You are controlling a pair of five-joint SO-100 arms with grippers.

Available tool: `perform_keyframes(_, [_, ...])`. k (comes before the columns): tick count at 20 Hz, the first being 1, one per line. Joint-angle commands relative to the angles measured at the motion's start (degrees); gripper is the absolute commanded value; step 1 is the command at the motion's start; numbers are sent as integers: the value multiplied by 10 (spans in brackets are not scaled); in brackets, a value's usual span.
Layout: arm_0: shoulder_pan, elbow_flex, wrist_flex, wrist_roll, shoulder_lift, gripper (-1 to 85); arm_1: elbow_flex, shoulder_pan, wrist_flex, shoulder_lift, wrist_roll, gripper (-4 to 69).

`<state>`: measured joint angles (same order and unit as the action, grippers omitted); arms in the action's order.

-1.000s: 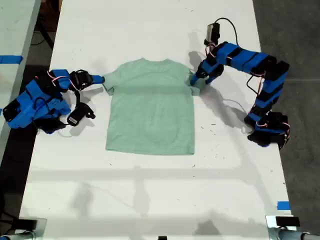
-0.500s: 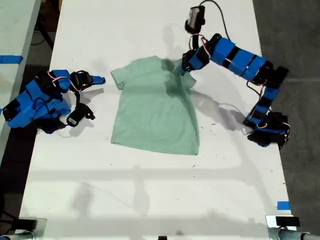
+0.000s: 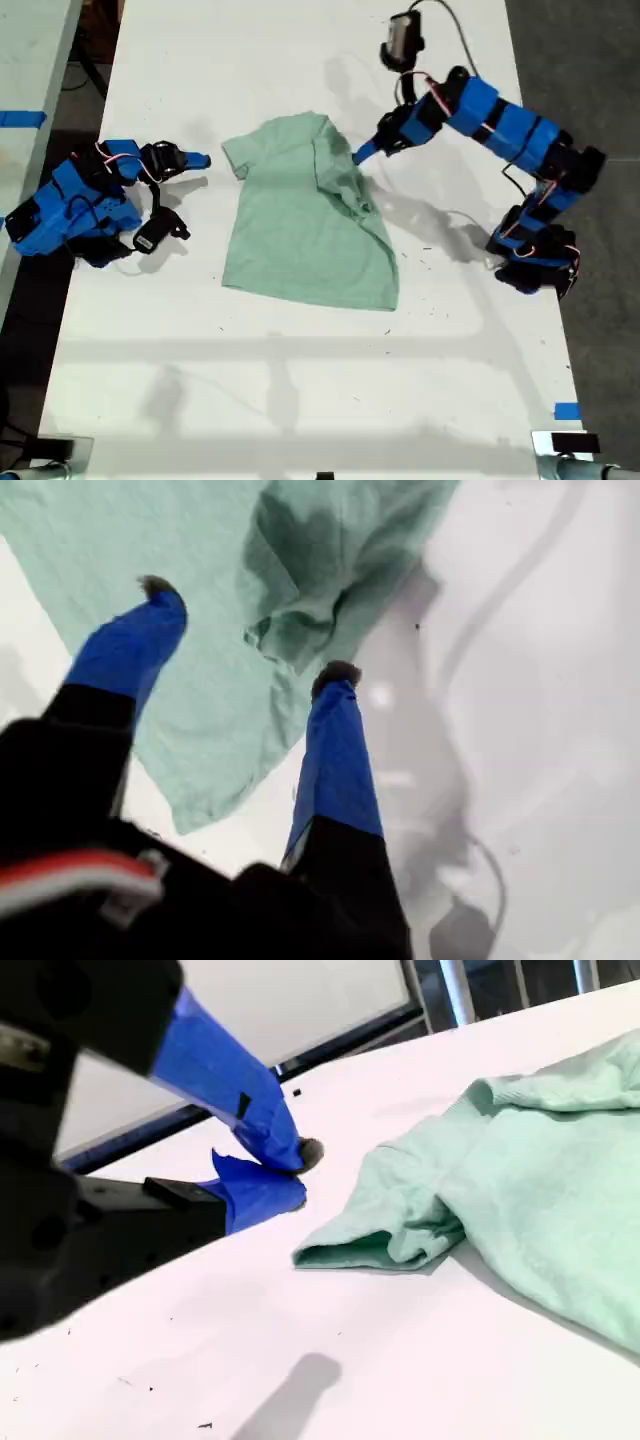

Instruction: Fold t shirt

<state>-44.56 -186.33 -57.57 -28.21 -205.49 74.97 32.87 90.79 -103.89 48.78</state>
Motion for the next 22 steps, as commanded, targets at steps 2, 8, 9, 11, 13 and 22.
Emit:
perform_keyframes(2, [8, -23, -2, 11, 2, 4, 413, -134, -120, -473, -125, -5])
perform_keyframes(8, [10, -23, -2, 2, 1, 4, 1004, -294, -284, -972, -149, -3])
perform_keyframes(9, [11, -23, -2, 2, 1, 4, 1026, -278, -284, -970, -121, -2])
perform_keyframes(11, [12, -23, -2, 1, 1, 4, 1033, -209, -190, -969, -152, 5])
perform_keyframes(13, [14, -23, -2, 1, 1, 4, 1032, -158, -148, -969, -192, 7])
perform_keyframes(22, [16, -23, -2, 1, 1, 4, 1032, -192, -148, -969, -231, 5])
